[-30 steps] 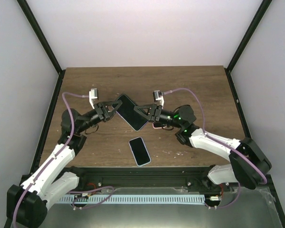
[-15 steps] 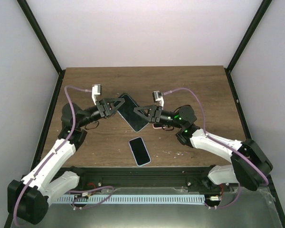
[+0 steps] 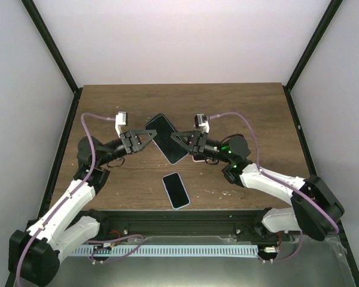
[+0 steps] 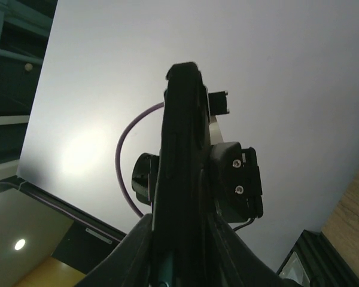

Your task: Put the phone into the phone case

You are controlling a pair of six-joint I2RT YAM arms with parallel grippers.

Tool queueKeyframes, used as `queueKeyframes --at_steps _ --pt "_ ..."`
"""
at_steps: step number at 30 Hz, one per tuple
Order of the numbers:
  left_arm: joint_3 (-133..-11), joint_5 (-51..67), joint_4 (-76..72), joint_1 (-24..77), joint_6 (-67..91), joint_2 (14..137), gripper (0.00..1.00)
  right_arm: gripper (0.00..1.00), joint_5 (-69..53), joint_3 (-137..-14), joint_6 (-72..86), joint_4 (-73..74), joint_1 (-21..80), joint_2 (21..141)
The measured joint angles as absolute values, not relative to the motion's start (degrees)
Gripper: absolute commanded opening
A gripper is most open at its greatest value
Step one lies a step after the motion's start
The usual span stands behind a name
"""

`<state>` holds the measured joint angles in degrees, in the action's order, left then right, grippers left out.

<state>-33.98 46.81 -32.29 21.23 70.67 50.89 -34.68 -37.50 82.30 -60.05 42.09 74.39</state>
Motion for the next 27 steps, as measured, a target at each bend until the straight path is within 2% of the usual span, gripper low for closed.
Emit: queueKeyframes --at_steps 3,7,16,22,25,27 --pt "-34.0 46.76 -31.99 21.28 70.28 51.59 0.16 0.3 -35.11 -37.32 81.89 -59.09 42.09 74.37" --pt "-36.4 47.75 -26.44 21.34 67.61 52.38 0.12 0.34 -35.94 -35.48 80.31 -57.52 42.09 73.45" --pt "-43.57 53.45 -12.49 21.32 62.92 57.04 0.12 0.38 -38.33 -31.79 75.16 -50.61 41.91 67.72" --pt "-47.05 57.21 -1.34 21.26 57.84 58.67 0.15 0.53 -42.04 -31.79 71.92 -47.0 41.8 67.79" --pt "-47.16 59.66 2.46 21.26 56.18 59.29 0.15 0.53 -44.18 -31.77 69.67 -44.93 41.8 67.68" --pt "-47.16 61.25 4.99 21.26 54.72 60.01 0.16 0.45 -45.8 -31.77 68.23 -43.42 41.8 67.59"
